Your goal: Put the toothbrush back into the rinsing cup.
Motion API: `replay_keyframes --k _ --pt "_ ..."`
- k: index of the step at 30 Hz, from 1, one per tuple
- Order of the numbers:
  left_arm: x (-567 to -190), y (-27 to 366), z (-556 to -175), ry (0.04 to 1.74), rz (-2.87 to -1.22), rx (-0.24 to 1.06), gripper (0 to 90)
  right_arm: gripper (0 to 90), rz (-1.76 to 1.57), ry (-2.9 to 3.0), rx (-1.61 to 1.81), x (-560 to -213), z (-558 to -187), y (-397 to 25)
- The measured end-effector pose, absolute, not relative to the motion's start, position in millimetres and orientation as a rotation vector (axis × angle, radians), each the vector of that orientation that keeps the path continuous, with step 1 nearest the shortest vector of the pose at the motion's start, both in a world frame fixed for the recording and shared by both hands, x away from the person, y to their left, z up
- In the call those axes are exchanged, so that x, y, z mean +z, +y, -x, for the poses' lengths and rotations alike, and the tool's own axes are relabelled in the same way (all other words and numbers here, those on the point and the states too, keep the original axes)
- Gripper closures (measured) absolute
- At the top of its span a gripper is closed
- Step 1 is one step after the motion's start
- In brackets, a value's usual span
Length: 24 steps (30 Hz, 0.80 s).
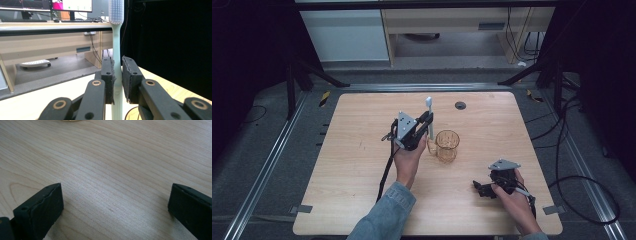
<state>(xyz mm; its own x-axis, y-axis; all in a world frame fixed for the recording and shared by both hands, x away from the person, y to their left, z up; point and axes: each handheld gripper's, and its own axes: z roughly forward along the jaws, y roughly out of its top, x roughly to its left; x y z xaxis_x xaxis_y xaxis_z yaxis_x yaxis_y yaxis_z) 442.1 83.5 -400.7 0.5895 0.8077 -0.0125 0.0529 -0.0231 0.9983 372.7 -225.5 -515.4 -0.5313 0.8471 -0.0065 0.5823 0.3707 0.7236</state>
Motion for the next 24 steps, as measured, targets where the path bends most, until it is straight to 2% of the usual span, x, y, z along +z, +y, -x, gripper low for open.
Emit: replay_keyframes --k 24 --pt "-419 81 -445 0.783 -1.518 0.690 79.5 0.4 -1.238 2.265 0.965 -515 -372 -225"
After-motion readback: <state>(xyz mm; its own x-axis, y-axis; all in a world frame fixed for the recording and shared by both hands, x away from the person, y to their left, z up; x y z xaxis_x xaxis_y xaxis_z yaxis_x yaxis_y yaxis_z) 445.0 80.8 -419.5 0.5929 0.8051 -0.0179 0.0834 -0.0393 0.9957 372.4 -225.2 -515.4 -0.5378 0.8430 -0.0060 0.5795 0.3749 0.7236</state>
